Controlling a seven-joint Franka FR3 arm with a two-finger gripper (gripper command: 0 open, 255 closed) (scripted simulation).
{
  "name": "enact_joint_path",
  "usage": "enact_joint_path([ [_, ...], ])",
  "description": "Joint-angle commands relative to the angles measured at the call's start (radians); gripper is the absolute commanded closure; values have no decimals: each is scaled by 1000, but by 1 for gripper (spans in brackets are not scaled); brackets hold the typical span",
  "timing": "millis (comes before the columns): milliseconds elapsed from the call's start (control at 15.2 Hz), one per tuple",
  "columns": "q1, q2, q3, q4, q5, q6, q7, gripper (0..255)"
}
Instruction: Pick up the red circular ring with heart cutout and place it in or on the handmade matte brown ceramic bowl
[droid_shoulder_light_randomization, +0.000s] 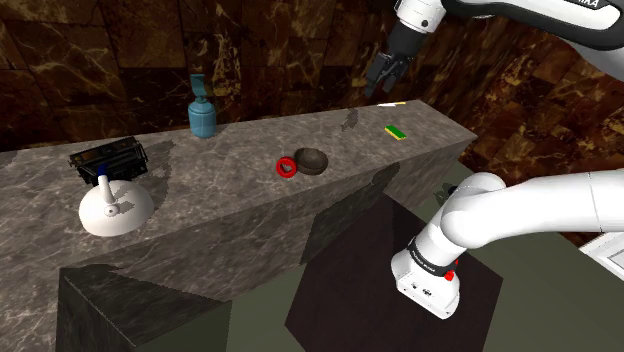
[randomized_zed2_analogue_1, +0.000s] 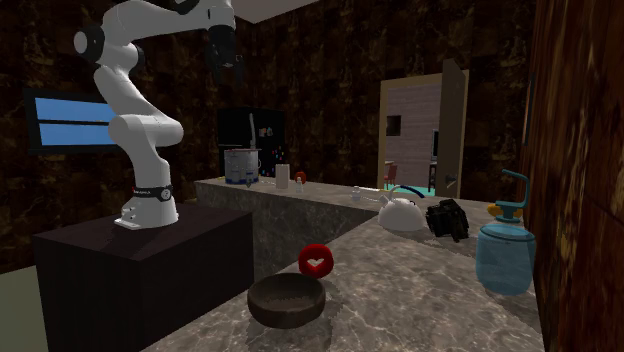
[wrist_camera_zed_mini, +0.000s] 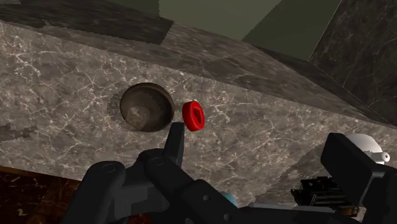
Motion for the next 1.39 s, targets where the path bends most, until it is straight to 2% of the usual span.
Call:
enact_joint_path([
  [0, 0, 0, 0, 0, 0, 0, 0, 0],
  [660, 19, 260, -102, -62, -2, 267, -194, 0],
  [1320, 45, 615, -177, 16, 64, 478, -407, 0],
])
